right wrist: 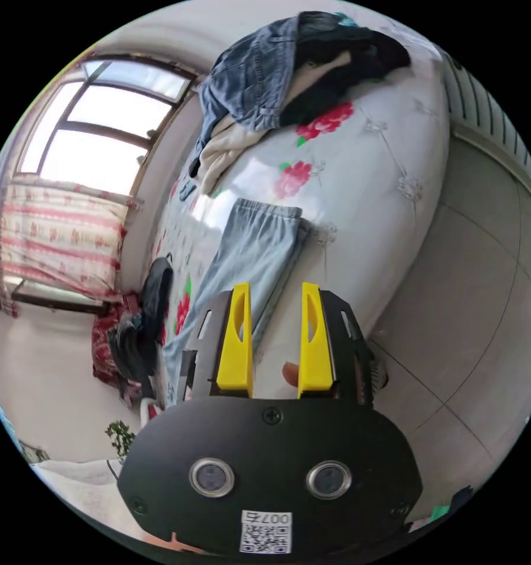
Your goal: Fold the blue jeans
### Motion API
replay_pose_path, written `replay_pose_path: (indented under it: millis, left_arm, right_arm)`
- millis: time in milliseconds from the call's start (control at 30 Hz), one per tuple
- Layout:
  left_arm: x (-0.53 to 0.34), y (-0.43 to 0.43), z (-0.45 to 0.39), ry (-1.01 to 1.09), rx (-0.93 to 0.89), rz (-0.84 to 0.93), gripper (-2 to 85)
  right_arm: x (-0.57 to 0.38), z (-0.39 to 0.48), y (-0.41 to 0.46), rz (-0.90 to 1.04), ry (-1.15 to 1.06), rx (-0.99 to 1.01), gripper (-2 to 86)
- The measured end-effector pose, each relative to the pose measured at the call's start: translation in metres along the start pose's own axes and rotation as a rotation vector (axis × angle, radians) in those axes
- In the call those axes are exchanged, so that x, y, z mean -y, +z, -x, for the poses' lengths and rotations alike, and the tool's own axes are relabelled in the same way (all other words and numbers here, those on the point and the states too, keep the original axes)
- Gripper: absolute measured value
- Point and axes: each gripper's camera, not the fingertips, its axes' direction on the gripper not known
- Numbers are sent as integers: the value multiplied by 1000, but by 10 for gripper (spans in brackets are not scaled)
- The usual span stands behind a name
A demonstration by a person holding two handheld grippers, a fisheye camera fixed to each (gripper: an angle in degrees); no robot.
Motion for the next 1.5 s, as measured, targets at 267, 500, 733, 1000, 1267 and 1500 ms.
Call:
replay_pose_path:
  millis: [267,500,733,1000,1267,1500]
  left_arm:
    - [4,-16,28,-152,-69,2,135]
    - [-3,-34,49,-225,-96,-50,145]
    - [3,-61,59,-188,-125,-122,154]
    - [-12,-74,102,-238,-260,-191,163]
    - [15,-66,134,-311,-234,-293,158]
    - [26,-75,140,-264,-306,-324,75]
  right_arm:
    - [6,28,19,-116,31,117,60]
    - [-1,181,32,42,-289,142,4]
    - [-221,433,89,478,-1216,239,3]
    - [-473,433,255,1006,-1492,-42,21]
    - [-418,446,216,869,-1261,107,8]
    - [-343,414,189,763,-987,217,-3]
